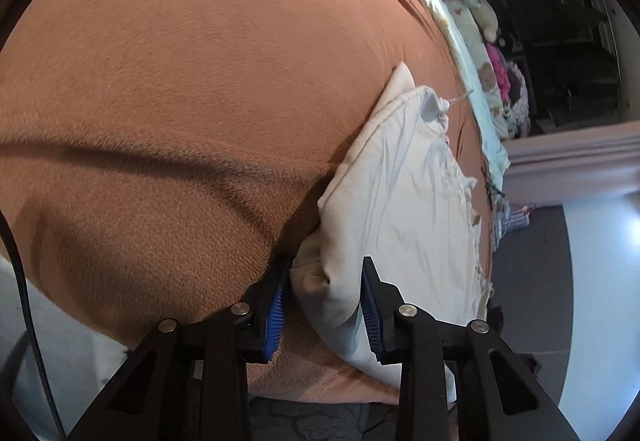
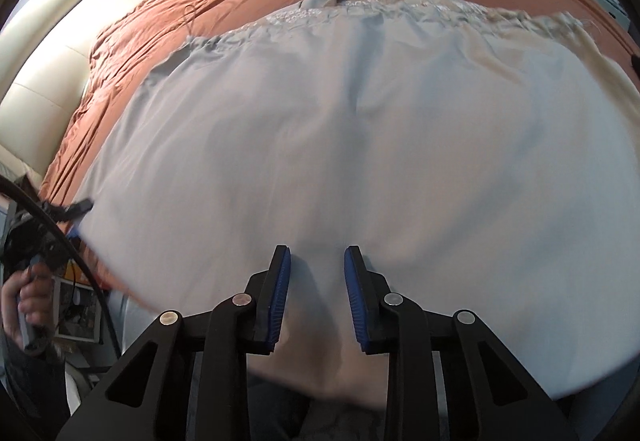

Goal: Fold large clothes
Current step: 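Grasp the jacket hem with both tools, then lift the hem with both tools and fold it over toward the collar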

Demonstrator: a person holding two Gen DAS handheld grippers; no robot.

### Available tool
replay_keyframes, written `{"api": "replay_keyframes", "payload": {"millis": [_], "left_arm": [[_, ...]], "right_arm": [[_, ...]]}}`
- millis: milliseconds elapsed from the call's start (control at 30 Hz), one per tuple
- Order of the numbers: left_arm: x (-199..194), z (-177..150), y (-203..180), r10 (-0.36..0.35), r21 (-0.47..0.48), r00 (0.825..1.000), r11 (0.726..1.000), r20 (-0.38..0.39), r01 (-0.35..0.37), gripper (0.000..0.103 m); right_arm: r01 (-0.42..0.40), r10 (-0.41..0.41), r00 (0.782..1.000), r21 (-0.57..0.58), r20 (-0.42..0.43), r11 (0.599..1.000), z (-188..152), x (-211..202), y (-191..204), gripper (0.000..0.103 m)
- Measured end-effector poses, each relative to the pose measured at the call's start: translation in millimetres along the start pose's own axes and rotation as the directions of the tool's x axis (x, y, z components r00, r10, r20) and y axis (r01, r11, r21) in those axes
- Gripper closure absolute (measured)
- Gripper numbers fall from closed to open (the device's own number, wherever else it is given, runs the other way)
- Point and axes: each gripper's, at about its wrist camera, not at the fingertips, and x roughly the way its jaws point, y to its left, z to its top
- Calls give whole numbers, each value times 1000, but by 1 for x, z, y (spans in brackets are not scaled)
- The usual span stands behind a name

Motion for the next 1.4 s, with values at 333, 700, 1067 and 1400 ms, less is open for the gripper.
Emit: {"api": "replay_keyframes", "payload": {"millis": [333,700,1067,1400], "left_arm": [[-5,-6,8,-18,-64,999,998,41,21,69],[-6,-12,-2,40,-79,995,996,89,-33,76],[-25,-14,-46,-61,-2,992,998,110,61,87],[-32,-13,-128,-220,150,973,966,65,209,88]], "right_arm": [[58,-57,998,72,-4,996,64,40,-15,94],[109,-107,994,68,-27,992,141,83,-29,97],[50,-51,999,39,17,998,151,55,-28,96],[-114,113,993,17,44,993,86,7,-27,53]]}}
